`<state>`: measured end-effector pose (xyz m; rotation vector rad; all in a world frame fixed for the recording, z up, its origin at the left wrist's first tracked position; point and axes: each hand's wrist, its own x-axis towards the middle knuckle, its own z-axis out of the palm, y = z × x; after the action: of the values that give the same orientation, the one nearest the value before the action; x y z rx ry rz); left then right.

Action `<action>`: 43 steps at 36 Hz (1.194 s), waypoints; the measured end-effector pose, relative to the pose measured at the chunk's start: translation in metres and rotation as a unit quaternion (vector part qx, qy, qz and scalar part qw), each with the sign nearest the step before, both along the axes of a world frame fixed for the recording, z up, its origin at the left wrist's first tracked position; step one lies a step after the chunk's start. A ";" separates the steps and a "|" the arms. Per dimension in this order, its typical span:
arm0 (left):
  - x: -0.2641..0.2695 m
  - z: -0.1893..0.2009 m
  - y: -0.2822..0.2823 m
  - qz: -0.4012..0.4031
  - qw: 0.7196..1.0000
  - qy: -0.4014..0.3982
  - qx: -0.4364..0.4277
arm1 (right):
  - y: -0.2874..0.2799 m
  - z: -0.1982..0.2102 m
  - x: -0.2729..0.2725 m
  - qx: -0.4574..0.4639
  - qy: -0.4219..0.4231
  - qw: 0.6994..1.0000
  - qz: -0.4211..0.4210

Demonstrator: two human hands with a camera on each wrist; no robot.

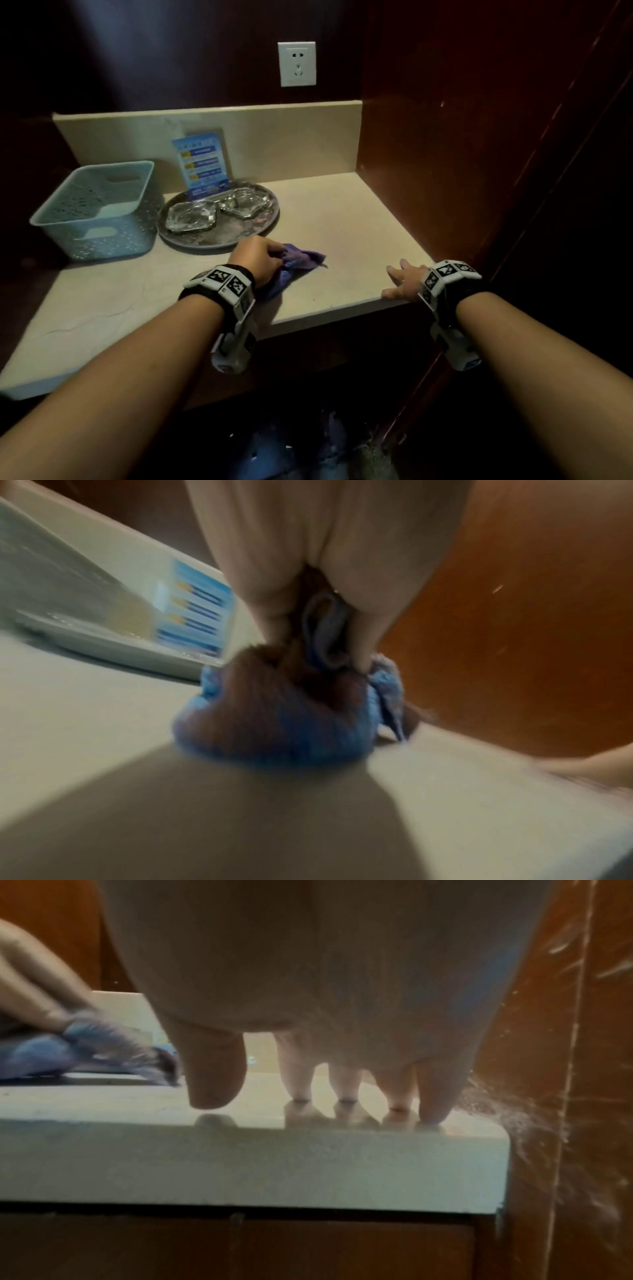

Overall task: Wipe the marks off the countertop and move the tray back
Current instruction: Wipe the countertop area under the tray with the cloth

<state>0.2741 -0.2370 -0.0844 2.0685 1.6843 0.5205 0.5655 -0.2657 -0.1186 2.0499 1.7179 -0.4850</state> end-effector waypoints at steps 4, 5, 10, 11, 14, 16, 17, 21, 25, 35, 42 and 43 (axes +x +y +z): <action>-0.014 -0.020 0.003 0.037 0.999 0.015 -0.022 | 0.000 -0.001 -0.003 0.003 -0.004 1.000 -0.010; -0.013 -0.026 0.003 0.034 0.999 0.017 -0.037 | 0.000 -0.002 -0.002 0.004 -0.005 1.000 -0.012; 0.001 -0.039 -0.004 0.013 0.997 0.038 -0.063 | 0.001 -0.003 -0.001 0.003 -0.015 1.000 -0.012; 0.004 -0.040 -0.005 0.008 0.997 0.035 -0.064 | 0.001 -0.002 -0.001 0.004 -0.014 1.000 -0.010; 0.015 -0.042 -0.011 -0.006 0.997 0.017 -0.069 | 0.002 0.001 -0.002 -0.005 -0.001 1.000 -0.005; 0.026 -0.044 -0.017 -0.016 0.998 0.013 -0.060 | 0.003 0.000 0.000 -0.002 -0.007 1.000 0.005; 0.031 -0.045 -0.020 -0.020 0.998 0.014 -0.056 | 0.002 -0.001 -0.001 0.001 -0.013 1.000 0.008; 0.053 -0.046 -0.035 -0.025 0.999 0.023 -0.040 | -0.003 0.001 -0.006 0.005 -0.021 1.000 0.021; 0.075 -0.045 -0.056 -0.035 0.999 0.026 -0.024 | -0.005 0.002 -0.004 0.008 -0.001 1.000 0.014; 0.105 -0.024 -0.088 -0.002 0.997 -0.067 -0.022 | -0.009 0.004 0.003 0.028 0.021 0.998 0.048; 0.053 0.005 -0.059 0.104 0.992 -0.054 0.053 | -0.016 0.016 0.002 -0.004 0.023 0.998 0.051; 0.046 0.006 -0.054 0.117 0.991 -0.041 0.055 | -0.015 0.015 0.003 -0.004 0.025 0.998 0.052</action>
<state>0.3201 -0.2913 -0.0786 1.9043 1.8988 0.7778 0.5681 -0.2809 -0.1032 1.9454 1.8388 -0.5141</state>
